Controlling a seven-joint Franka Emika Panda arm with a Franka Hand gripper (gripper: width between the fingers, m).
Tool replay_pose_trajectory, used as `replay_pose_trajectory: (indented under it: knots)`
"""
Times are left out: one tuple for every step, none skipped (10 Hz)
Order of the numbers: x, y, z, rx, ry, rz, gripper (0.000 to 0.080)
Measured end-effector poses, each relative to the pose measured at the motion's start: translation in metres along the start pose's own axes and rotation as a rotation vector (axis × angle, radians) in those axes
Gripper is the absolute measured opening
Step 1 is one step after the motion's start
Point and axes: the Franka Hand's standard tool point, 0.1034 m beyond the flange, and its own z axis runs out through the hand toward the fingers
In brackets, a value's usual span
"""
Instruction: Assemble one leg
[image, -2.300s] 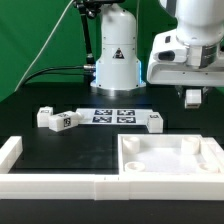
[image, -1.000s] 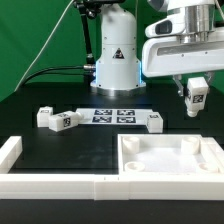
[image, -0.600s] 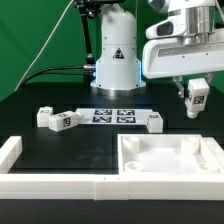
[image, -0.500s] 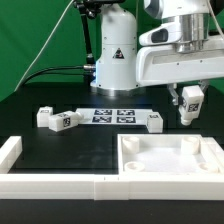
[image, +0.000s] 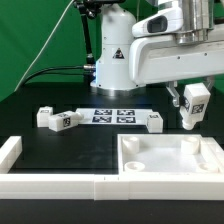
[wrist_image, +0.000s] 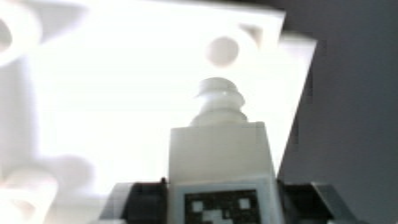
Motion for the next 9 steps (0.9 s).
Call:
replay_pose_trajectory:
  knots:
    - [0.000, 0.000, 0.001, -0.005, 0.029, -0.002, 0.0288]
    - [-0.003, 0.000, 0.002, -0.005, 0.022, -0.002, 0.0288]
    - [-0.002, 0.000, 0.002, -0.006, 0.027, -0.001, 0.0288]
    - [0.008, 0.005, -0.001, -0.028, 0.170, -0.003, 0.0288]
    - [-0.005, 0.005, 0.005, -0.029, 0.158, 0.001, 0.0288]
    - [-0.001, 0.000, 0.004, -0.027, 0.172, 0.007, 0.0288]
    - [0.009, 0.004, 0.005, -0.035, 0.217, -0.011, 0.0288]
    - [0.015, 0.007, 0.010, -0.032, 0.208, -0.007, 0.0288]
    - [0.027, 0.009, 0.011, -0.033, 0.227, -0.013, 0.0288]
